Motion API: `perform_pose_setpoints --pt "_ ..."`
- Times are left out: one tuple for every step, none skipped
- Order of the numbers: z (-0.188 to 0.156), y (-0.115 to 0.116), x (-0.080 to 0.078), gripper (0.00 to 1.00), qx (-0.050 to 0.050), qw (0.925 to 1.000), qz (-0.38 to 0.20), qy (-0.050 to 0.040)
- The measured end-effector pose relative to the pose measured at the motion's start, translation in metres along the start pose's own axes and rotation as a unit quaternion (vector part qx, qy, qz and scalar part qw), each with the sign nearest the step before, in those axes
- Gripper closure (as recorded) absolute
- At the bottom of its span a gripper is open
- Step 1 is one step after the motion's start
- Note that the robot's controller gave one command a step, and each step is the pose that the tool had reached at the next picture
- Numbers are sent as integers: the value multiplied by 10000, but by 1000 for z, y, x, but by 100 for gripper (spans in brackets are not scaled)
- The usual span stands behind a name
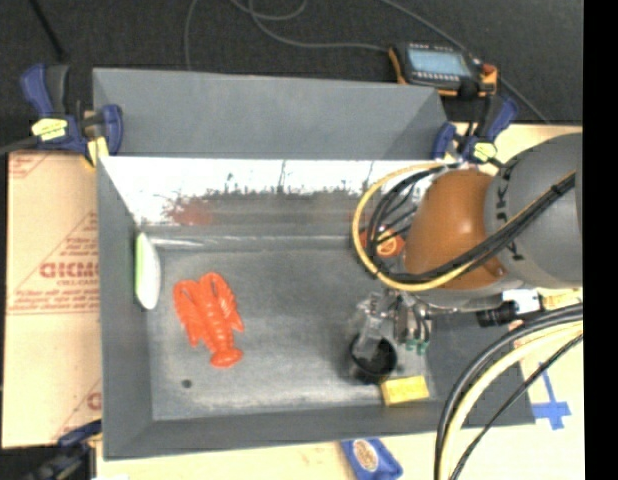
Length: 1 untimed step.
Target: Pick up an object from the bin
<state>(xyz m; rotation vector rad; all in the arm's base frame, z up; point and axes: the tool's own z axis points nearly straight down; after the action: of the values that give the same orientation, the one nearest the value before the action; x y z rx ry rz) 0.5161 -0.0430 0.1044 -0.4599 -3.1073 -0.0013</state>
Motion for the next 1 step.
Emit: perform_pose_setpoints --pt "-19 0 0 100 1 10000 1 -1"
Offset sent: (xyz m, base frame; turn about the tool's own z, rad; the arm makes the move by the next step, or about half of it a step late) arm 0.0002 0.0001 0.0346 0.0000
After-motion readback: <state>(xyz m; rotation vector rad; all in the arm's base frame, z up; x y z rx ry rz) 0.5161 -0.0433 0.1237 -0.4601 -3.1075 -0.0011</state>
